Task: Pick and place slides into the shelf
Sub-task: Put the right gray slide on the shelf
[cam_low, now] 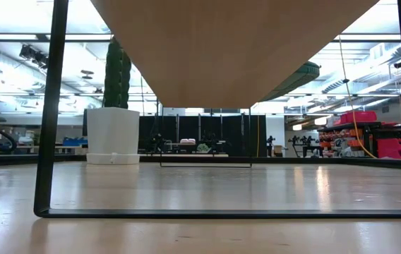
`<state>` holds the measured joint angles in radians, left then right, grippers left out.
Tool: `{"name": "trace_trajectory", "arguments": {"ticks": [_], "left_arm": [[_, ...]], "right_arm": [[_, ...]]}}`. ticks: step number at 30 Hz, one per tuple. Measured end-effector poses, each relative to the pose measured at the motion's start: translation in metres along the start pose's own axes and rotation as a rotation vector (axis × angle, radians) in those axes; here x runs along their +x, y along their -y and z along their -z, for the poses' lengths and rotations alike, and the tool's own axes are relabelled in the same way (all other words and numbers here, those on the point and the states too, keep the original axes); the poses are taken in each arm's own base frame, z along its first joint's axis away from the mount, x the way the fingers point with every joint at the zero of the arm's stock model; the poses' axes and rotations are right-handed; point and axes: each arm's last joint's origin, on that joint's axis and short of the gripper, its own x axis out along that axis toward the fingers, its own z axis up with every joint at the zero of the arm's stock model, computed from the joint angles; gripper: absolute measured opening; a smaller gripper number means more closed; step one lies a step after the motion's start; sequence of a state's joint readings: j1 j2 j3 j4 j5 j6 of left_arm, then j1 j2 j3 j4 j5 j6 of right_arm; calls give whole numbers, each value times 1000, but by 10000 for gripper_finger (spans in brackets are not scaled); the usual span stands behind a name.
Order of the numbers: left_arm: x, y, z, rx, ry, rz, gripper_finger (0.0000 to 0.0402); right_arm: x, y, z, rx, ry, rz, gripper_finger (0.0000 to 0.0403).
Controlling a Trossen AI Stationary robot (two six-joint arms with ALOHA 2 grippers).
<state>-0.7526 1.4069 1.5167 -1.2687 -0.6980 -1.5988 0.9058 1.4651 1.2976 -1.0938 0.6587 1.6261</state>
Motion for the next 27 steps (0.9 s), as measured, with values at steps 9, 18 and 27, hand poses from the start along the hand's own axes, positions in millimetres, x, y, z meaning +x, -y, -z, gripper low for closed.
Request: {"name": "trace_trajectory", "arguments": {"ticks": [9,18,27], "left_arm": [[18,26,14,-80,42,87,82],[22,39,4,-202,251,165,82],[32,39,-18,-291,482,132,82]], "right_arm": [[-28,-18,-23,-181,76,-104,11],[-68,-37,-55,-363,205,-219,10],[-87,-22,-102,-411,289,-220,6]]}}
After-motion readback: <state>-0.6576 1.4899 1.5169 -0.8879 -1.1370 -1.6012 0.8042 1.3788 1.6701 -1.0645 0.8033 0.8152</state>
